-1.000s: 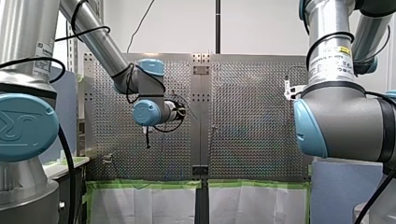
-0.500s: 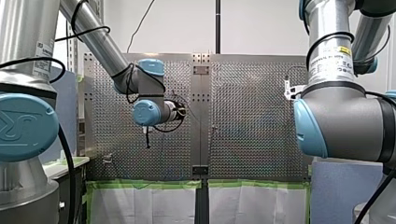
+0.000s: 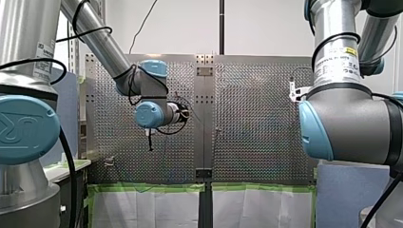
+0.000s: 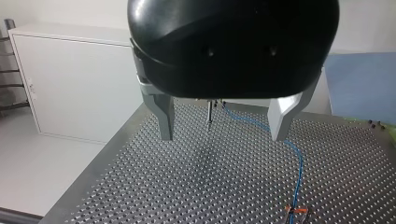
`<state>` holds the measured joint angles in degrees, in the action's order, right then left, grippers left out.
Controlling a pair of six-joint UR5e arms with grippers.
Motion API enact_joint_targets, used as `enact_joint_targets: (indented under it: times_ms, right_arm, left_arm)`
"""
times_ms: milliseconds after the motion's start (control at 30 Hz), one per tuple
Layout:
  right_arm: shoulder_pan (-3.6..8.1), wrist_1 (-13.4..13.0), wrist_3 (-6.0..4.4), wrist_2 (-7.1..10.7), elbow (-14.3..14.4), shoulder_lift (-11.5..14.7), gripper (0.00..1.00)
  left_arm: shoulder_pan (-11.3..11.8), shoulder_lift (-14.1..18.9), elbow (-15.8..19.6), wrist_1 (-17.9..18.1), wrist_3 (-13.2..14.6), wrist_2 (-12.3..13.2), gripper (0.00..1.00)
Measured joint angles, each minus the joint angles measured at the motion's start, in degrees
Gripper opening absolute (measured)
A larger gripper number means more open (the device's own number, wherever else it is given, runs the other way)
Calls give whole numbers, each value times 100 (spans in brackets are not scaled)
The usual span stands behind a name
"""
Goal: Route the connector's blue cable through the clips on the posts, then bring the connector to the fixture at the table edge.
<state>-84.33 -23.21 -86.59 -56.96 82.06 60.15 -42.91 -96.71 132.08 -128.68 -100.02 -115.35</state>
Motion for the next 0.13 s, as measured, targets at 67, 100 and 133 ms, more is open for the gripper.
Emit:
enact_joint_targets:
  times_ms: [67,100,133]
  right_arm:
    - [0,0,0,0,0,0,98]
    - [0,0,0,0,0,0,98]
    - [0,0,0,1,0,0,98]
  left_arm:
    - [0,0,0,0,0,0,100]
    - [0,0,0,0,0,0,100]
    - [0,0,0,0,0,0,100]
